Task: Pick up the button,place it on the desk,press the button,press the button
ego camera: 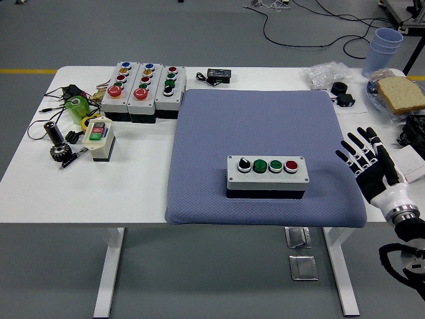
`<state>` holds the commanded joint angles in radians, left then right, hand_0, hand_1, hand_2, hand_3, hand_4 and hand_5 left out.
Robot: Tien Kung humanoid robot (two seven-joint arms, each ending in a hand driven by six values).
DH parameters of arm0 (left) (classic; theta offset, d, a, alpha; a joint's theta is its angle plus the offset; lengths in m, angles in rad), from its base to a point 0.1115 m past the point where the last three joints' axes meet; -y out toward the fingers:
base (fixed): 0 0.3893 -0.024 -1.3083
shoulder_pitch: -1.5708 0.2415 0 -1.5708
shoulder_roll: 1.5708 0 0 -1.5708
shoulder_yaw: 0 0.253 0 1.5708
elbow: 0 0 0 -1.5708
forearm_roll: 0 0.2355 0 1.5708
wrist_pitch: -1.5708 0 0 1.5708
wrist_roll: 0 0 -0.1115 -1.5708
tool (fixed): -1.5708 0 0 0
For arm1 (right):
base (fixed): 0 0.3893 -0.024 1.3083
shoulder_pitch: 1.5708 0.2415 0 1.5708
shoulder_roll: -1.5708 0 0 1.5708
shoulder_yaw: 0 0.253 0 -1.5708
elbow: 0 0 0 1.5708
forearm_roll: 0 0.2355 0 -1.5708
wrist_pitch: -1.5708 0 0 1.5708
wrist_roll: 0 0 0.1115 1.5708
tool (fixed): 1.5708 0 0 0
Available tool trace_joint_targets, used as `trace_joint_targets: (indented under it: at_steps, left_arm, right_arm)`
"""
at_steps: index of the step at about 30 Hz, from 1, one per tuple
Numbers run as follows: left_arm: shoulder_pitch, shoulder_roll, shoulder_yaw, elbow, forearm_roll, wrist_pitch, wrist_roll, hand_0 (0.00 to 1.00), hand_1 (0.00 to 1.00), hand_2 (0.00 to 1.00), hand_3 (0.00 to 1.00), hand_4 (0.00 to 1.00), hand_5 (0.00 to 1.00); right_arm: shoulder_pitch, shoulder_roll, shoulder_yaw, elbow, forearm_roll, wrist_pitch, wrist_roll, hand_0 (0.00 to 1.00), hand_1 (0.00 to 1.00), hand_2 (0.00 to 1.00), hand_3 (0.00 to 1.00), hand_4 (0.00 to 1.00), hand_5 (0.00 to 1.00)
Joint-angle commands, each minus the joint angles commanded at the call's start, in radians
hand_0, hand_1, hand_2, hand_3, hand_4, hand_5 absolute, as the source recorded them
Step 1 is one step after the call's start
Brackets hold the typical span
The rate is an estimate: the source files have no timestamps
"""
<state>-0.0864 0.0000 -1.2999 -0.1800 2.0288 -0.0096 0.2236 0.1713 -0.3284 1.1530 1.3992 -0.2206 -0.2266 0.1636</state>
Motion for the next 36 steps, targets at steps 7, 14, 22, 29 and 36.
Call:
trace_joint_targets:
  at_steps: [7,14,22,29,36]
  left_arm:
    - [0.001,0.000,0.003,0.000,-0.004,0.000,-0.001,0.653,0.639,0.660,0.560,0.326,0.841]
    - [-0.005,0.000,0.004,0.000,-0.011,0.000,-0.002,0.651,0.639,0.660,0.559,0.326,0.842]
    - [-0.011,0.000,0.004,0.000,-0.016,0.001,-0.003,0.650,0.638,0.658,0.560,0.329,0.850]
    - [-0.013,0.000,0.005,0.000,-0.016,0.001,-0.003,0.650,0.638,0.659,0.560,0.327,0.848]
    - [-0.016,0.000,0.005,0.000,-0.015,0.002,-0.003,0.650,0.637,0.658,0.559,0.327,0.851]
  right_arm:
    - [-0.001,0.000,0.004,0.002,0.013,0.001,0.004,0.683,0.647,0.699,0.660,0.735,0.295]
    - [0.001,0.001,0.007,0.001,0.034,0.003,0.013,0.680,0.645,0.697,0.657,0.732,0.290]
    - [0.006,0.004,0.008,0.001,0.063,0.006,0.034,0.672,0.641,0.691,0.654,0.730,0.292]
    - [0.007,0.006,0.010,0.001,0.071,0.008,0.040,0.672,0.639,0.689,0.650,0.730,0.292]
    - [0.009,0.007,0.012,0.000,0.082,0.013,0.048,0.667,0.634,0.688,0.649,0.729,0.294]
